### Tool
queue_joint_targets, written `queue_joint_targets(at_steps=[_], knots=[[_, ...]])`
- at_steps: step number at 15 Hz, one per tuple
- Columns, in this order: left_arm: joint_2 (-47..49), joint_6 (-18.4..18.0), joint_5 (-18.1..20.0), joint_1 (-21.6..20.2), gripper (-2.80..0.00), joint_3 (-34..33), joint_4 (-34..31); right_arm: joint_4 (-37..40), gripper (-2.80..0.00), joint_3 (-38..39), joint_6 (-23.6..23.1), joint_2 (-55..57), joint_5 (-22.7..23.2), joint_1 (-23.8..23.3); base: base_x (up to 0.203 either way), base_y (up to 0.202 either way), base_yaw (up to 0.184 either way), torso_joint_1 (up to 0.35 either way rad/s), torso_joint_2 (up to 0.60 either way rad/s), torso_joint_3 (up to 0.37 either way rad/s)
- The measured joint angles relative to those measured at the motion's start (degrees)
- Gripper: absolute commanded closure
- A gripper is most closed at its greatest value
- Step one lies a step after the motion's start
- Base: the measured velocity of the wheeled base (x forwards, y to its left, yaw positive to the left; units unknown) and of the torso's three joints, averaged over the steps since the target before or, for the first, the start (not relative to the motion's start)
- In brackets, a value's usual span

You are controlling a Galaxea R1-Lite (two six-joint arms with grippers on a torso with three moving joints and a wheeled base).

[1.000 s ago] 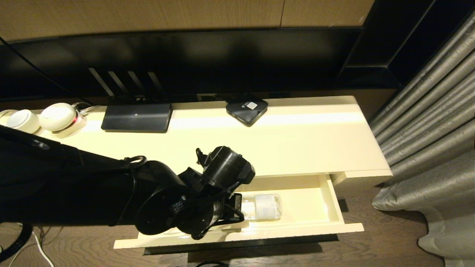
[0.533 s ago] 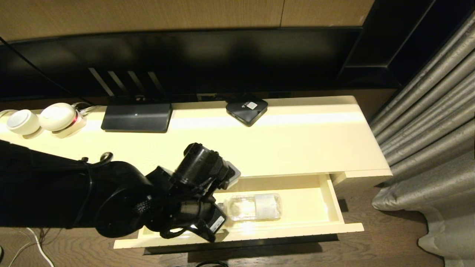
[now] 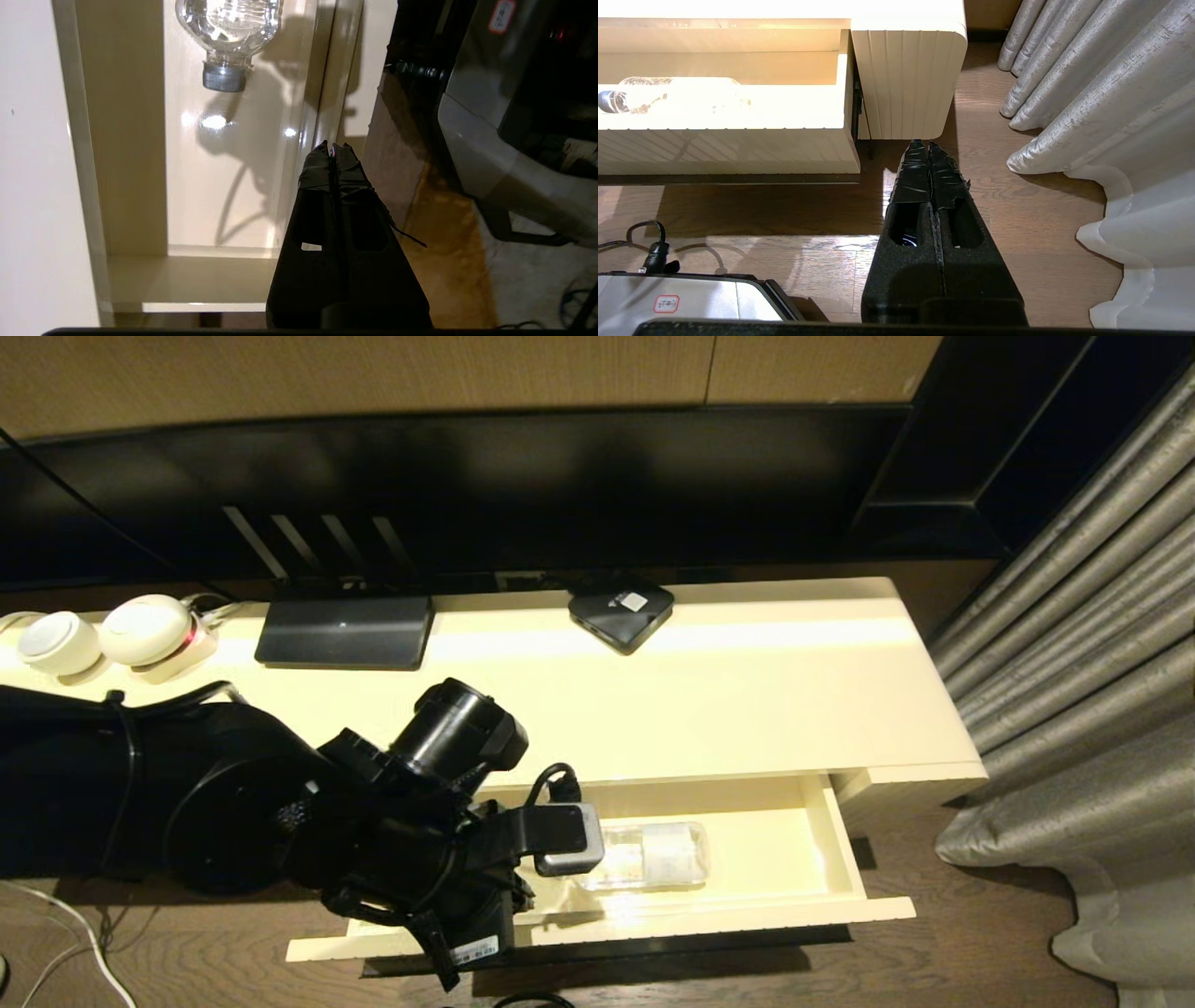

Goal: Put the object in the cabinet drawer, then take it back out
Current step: Take the mineral water out of the drawer and put it on the table

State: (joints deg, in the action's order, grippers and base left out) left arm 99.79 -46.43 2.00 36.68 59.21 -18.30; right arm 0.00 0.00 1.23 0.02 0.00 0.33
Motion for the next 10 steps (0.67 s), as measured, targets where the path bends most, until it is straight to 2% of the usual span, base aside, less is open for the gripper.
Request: queue_joint_targets(at_steps=[3,5,7,10], knots=[[2.8,-8.0,-0.4,-0.1,0.0,2.5,-0.1,0.0,0.0,0.0,0.0,0.0,0.1,0.0,0.0,0.0,0.0,0.0,0.0,0.0],[5.1,-9.3,-2.9,-0.1,0.0,5.1,-0.3,0.0,0.0,0.0,0.0,0.0,0.0,0.0,0.0,0.0,0.0,0.0,0.0,0.0],[7.2,-10.2,-7.3,-0.1,0.0,7.6,-1.1,0.0,0.0,0.0,0.0,0.0,0.0,0.0,0.0,0.0,0.0,0.0,0.0,0.0],[9.7,-12.2,-9.1,0.0,0.0,10.1,-1.1,0.0,0.0,0.0,0.0,0.0,0.0,0.0,0.0,0.0,0.0,0.0,0.0,0.0]])
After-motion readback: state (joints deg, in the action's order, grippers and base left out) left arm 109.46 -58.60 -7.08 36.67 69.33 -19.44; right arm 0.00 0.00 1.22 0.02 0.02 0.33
